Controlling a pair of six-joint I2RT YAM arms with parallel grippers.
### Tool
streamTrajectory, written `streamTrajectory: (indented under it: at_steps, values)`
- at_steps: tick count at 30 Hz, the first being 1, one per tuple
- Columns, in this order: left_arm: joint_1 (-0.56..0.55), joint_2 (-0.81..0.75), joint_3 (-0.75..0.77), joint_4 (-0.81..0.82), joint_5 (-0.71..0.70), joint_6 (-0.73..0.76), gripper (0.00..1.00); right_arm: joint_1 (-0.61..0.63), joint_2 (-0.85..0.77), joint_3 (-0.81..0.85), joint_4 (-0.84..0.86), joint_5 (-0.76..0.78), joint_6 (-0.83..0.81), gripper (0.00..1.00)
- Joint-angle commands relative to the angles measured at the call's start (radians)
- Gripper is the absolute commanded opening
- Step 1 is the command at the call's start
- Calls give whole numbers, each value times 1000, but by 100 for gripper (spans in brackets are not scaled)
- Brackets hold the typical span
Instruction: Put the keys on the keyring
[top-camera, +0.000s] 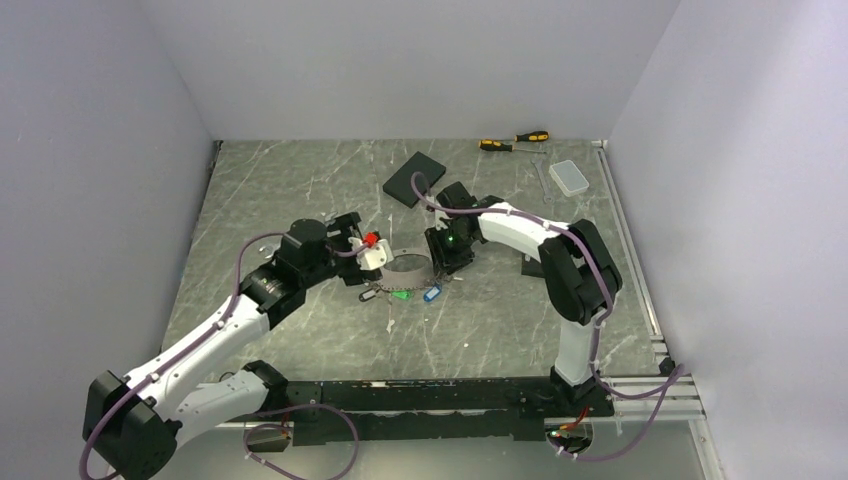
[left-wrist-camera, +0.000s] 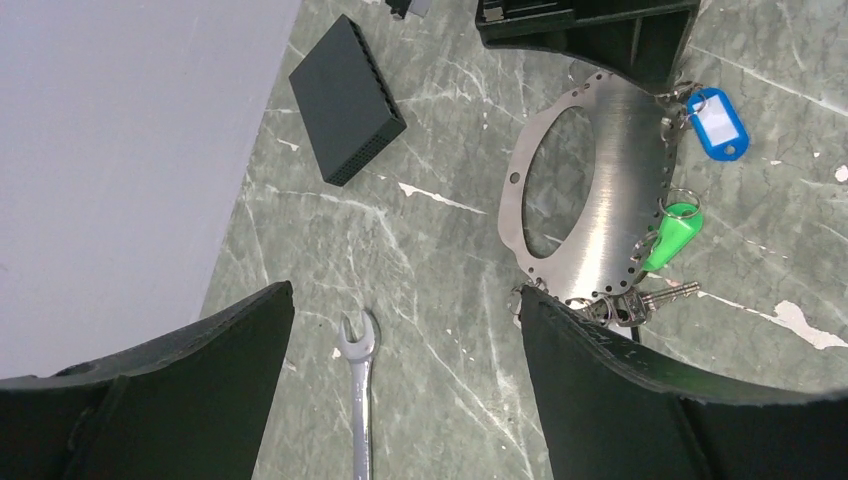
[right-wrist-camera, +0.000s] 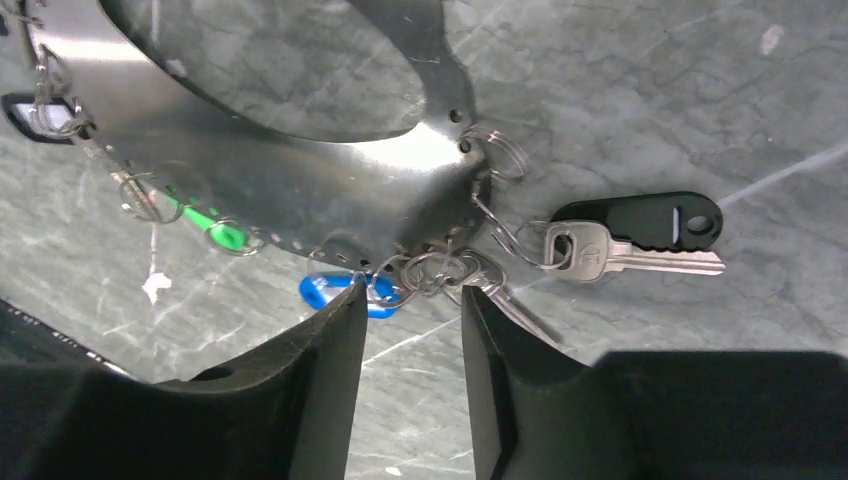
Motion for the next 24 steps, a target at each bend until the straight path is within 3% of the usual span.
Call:
streamTrajectory:
  at_steps: [1, 5, 16, 20, 22, 24]
  values:
    - [16, -33, -27, 38, -5, -23, 89, 9, -11, 87, -36, -49, -37, 50]
    - [26, -29, -64, 87, -17, -42, 90, 9, -71, 82, 6, -43, -50, 67]
    - [34, 62, -65, 286, -86, -155, 99, 6, -374, 38, 250, 243, -106, 80]
    - [34, 104, 10, 293, -239, -285, 99, 7, -471, 6, 381, 370, -118, 85]
    - [35, 138, 71, 267, -390, -392, 99, 7, -532, -38, 476, 453, -95, 99]
    - [43, 174, 122, 235, -498, -444, 100, 7, -595, -84, 556, 532, -79, 100]
